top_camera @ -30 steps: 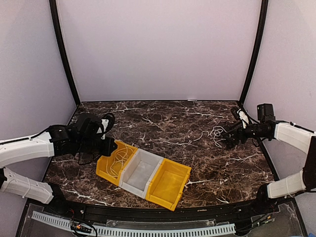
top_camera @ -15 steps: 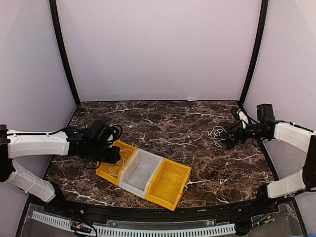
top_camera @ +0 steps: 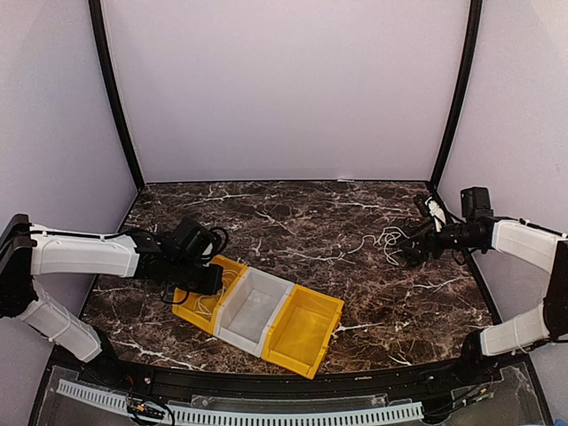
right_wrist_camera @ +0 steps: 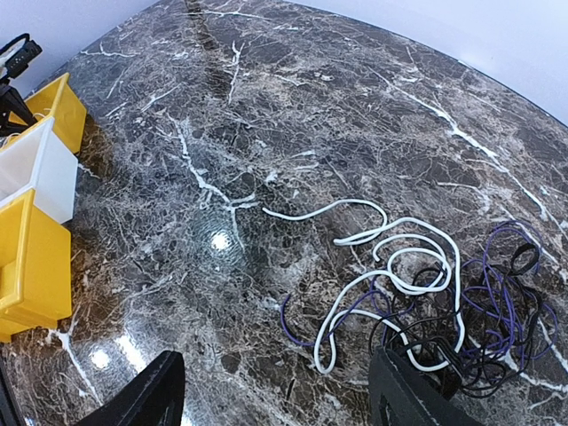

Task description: Untangle the cables

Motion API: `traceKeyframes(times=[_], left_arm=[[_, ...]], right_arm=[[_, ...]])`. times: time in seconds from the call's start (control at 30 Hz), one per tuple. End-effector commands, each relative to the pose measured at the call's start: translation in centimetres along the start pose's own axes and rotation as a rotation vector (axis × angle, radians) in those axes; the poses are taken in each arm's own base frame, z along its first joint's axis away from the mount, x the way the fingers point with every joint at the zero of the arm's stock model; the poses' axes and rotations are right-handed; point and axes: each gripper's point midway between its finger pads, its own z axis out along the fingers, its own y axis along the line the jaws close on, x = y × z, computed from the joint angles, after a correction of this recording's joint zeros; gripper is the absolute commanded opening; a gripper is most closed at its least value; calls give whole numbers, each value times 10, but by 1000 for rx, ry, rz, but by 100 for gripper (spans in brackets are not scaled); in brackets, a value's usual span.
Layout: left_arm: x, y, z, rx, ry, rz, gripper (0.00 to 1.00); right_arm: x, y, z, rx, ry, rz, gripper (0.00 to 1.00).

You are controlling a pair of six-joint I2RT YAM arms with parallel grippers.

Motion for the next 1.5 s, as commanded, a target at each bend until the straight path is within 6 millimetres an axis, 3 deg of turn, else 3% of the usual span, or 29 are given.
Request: traceKeyframes(times=[0.0, 0.1, 0.2, 0.5, 0.83, 0.93, 1.1, 1.27, 1.47], left_arm=[[-9, -6, 1, -3, -9, 15, 0], [-10, -3, -3, -32, 0, 9, 3], [-11, 5, -11, -69, -6, -5, 16], [-24, 8, -46, -75, -78, -16, 23], [-42, 4, -87, -64, -139, 15, 44], [-51, 1, -100, -49, -167, 21, 48], [-63, -12, -119, 31, -241, 26, 50], [-77, -32, -134, 168, -353, 7, 49], [-83, -56, -145, 303, -402, -11, 48]], right_arm=[[0, 0, 2, -13, -13, -10, 72], [-1, 0, 2, -15, -13, -10, 72], [0, 0, 2, -14, -10, -8, 72], [-3, 0, 2, -24, -15, 2, 72], [-24, -9, 0, -28, -11, 11, 72], [-35, -22, 0, -11, 26, -6, 72], [-43, -64, 7, 90, 147, -35, 68], [-34, -101, 21, 150, 284, -60, 63], [-18, -129, 41, 184, 403, -86, 59]])
